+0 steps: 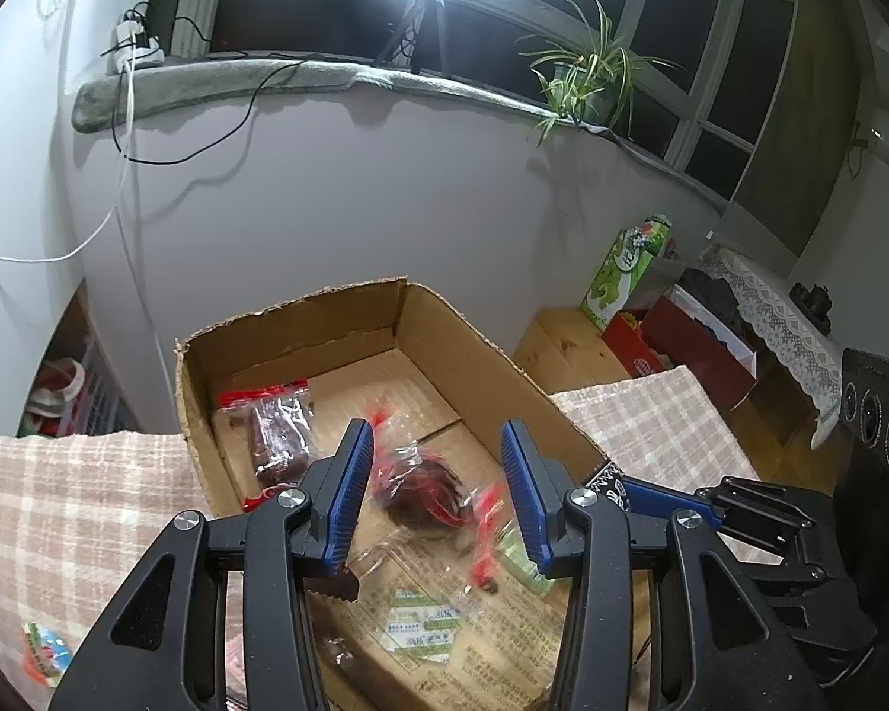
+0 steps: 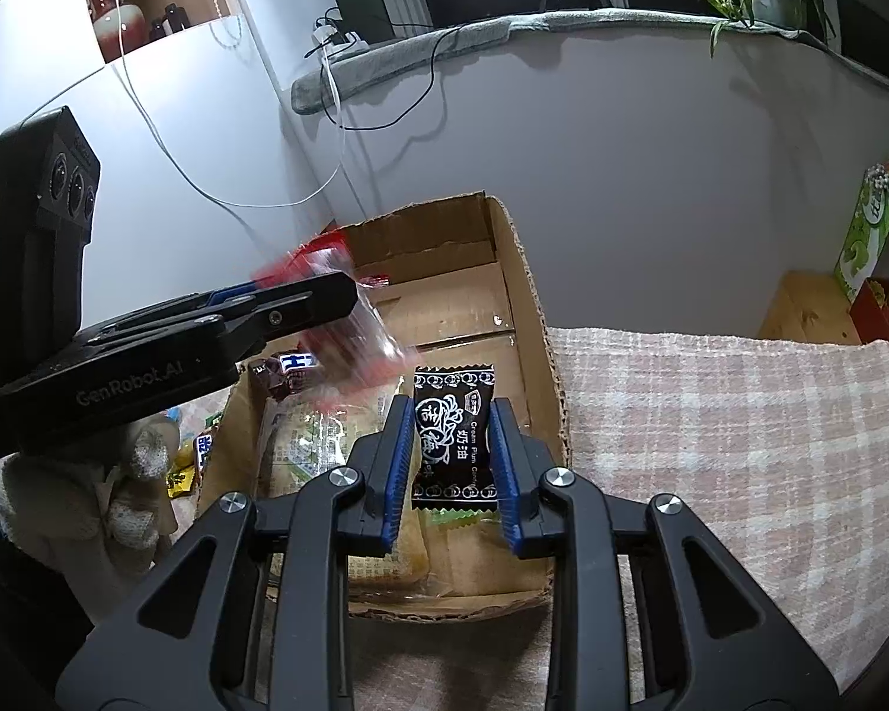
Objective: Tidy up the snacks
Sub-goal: 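Open the left gripper over the box while the right releases the black packet, then move both grippers back toward the remaining snack pile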
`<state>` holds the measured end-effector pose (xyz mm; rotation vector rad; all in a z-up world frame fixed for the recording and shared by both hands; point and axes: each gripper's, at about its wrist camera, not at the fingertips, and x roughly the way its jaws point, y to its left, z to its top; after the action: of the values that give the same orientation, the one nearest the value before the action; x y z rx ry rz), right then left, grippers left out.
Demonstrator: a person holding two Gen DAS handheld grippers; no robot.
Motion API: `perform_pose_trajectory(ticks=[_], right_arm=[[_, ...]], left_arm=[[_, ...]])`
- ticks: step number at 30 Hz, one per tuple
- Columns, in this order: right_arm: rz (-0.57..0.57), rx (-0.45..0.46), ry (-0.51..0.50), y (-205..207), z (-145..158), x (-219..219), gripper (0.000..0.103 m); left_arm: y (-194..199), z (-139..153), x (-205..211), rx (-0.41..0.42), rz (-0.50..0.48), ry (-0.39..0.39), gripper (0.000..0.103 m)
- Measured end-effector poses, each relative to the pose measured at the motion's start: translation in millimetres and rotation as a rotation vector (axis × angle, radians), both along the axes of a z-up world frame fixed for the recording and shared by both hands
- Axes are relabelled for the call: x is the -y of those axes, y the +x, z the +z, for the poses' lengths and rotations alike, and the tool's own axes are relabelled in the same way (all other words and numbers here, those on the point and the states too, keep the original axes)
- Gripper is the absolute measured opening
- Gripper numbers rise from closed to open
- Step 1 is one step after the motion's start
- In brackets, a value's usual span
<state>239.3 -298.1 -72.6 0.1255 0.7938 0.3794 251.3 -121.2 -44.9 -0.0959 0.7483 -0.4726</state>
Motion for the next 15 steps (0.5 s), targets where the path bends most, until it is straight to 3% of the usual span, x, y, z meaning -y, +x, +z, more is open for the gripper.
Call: perform_pose_trajectory(ticks=[3, 6, 15], right_arm=[[0.001, -0.004, -0.004, 0.0, -0.5, -0.6, 0.031], [-0.009, 0.003, -0.006, -1.8, 0.3, 0.2, 0.052], [-0.018, 0.015, -0.002, -15.3, 7.6, 0.4, 0.052]], left_arm=[[-0.7, 0.8, -0.2, 0.000, 0.002, 0.000, 0.044], [-2.3, 1.4, -1.4, 0.000, 0.003, 0.001, 0.044], [-17.8, 11.5, -12.4, 0.018, 0.016, -0.006, 0.044]])
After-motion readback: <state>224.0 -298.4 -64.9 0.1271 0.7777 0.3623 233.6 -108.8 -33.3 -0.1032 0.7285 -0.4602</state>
